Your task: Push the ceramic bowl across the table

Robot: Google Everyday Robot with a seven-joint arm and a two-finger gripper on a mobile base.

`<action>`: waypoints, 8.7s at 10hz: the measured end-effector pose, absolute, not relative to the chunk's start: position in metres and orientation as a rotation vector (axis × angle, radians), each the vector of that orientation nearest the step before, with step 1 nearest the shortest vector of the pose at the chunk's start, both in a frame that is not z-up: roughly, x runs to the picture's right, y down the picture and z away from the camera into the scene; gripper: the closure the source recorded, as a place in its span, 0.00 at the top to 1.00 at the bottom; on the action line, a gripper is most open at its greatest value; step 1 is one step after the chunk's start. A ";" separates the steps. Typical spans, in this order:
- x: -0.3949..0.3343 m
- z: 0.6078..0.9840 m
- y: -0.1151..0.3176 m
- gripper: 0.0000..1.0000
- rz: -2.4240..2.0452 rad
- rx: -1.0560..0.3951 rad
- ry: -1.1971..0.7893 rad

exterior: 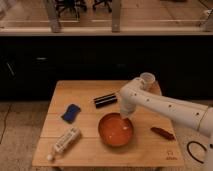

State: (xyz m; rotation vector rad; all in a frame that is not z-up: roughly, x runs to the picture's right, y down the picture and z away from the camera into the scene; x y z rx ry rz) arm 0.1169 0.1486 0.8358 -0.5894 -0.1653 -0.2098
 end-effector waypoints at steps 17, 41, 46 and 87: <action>0.173 0.872 0.154 0.03 -0.137 -0.624 -0.168; 0.194 0.890 0.138 0.03 -0.226 -0.639 -0.153; 0.202 0.892 0.129 0.03 -0.230 -0.630 -0.143; 0.223 0.897 0.105 0.03 -0.325 -0.619 -0.107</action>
